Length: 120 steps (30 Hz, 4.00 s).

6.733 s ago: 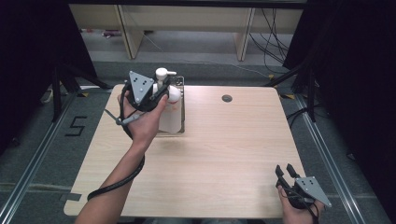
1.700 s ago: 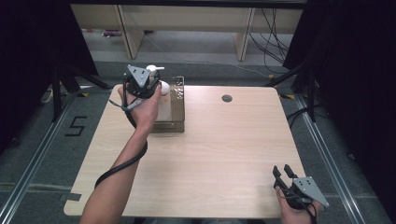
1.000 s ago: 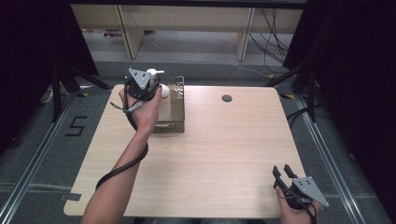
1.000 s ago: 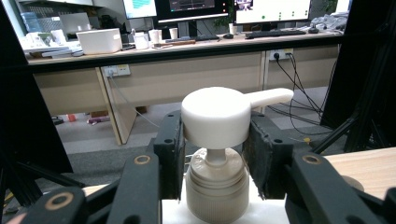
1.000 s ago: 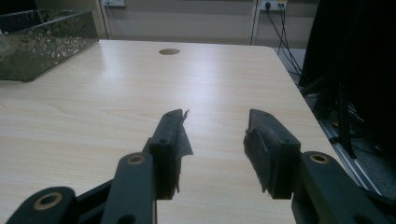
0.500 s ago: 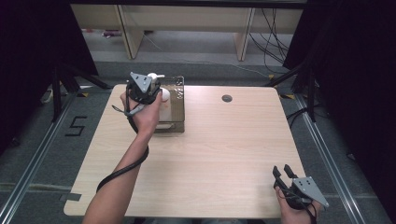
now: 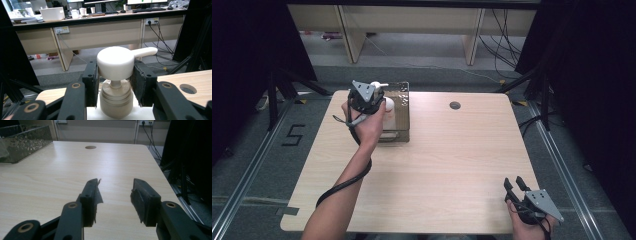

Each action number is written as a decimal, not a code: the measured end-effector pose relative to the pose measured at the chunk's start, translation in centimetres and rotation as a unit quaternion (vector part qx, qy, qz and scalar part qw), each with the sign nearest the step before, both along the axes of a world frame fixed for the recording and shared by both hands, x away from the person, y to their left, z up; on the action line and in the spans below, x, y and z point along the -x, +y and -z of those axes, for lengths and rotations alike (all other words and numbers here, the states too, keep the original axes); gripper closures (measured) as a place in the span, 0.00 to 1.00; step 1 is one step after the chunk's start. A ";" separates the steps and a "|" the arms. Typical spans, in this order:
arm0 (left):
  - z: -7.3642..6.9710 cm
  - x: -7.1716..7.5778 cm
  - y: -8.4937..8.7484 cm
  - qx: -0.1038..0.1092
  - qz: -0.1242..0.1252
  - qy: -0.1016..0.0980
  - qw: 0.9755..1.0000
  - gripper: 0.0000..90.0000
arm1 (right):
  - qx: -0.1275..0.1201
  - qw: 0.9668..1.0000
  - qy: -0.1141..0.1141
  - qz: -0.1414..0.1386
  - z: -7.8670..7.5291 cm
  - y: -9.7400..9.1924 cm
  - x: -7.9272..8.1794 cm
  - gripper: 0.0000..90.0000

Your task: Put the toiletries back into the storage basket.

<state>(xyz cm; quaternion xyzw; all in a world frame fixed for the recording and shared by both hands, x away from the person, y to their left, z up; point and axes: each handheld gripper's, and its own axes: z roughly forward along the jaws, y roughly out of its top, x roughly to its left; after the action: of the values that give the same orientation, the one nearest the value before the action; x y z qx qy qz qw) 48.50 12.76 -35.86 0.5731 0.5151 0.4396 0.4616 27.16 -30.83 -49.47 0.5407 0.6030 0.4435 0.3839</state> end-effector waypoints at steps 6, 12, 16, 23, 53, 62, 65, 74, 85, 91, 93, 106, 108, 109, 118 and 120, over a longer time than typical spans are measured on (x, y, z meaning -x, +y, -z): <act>0.3 0.0 0.2 0.000 -0.001 0.004 1.000 0.66 | 0.001 1.000 -0.001 0.000 0.0 0.0 0.0 0.63; 0.4 0.1 0.2 0.001 -0.002 0.004 1.000 0.66 | -0.001 1.000 -0.011 0.000 0.1 0.0 -0.1 0.63; 0.5 0.2 0.3 0.003 -0.004 0.003 1.000 0.66 | 0.004 1.000 -0.013 0.001 0.1 0.0 -0.2 0.63; 0.6 0.3 0.6 0.005 -0.007 0.002 1.000 0.66 | 0.002 1.000 -0.015 -0.007 0.2 0.0 -0.3 0.63; 0.4 1.8 0.9 0.018 0.032 -0.007 0.999 0.37 | 0.008 1.000 -0.010 0.000 0.3 -0.2 -0.2 0.61; 0.7 2.9 1.7 0.025 0.071 0.001 0.997 0.35 | 0.005 1.000 -0.011 0.003 0.3 -0.1 -0.2 0.61; 0.8 3.4 2.0 0.023 0.080 0.001 0.997 0.35 | 0.003 1.000 -0.006 -0.002 0.3 -0.1 -0.2 0.61; 1.5 4.7 3.7 0.019 0.094 0.005 0.995 0.35 | 0.002 1.000 -0.010 0.000 0.3 -0.1 -0.2 0.61; 3.9 6.1 5.7 0.015 0.100 0.014 0.995 0.36 | 0.000 1.000 -0.006 -0.004 0.4 0.1 -0.3 0.60; 5.5 6.9 6.1 0.021 0.114 0.012 0.993 0.36 | 0.006 1.000 -0.008 -0.001 0.4 0.0 -0.3 0.60; 5.9 7.1 6.2 0.016 0.114 0.013 0.993 0.36 | 0.005 1.000 -0.007 0.005 0.4 -0.1 -0.2 0.60; 9.4 8.6 7.5 0.009 0.124 0.027 0.992 0.37 | 0.008 1.000 -0.002 0.004 0.5 -0.1 -0.2 0.59; 10.0 8.8 7.8 0.008 0.124 0.033 0.992 0.37 | 0.001 1.000 -0.001 0.003 0.5 0.0 -0.3 0.59; 10.5 8.9 8.0 0.007 0.123 0.036 0.992 0.37 | 0.001 1.000 -0.002 0.003 0.5 0.0 -0.3 0.59; 13.4 9.5 9.1 0.001 0.129 0.054 0.990 0.37 | 0.001 1.000 -0.002 0.003 0.5 0.0 -0.3 0.58; 13.9 9.6 9.4 -0.003 0.129 0.055 0.990 0.37 | 0.006 1.000 -0.007 0.003 0.6 -0.1 -0.3 0.58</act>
<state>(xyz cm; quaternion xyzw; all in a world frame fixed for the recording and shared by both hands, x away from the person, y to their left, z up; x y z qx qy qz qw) 38.85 22.14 -49.80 0.6591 0.4602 0.3461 0.4837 27.48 -30.89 -50.02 0.5370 0.6013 0.4424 0.3929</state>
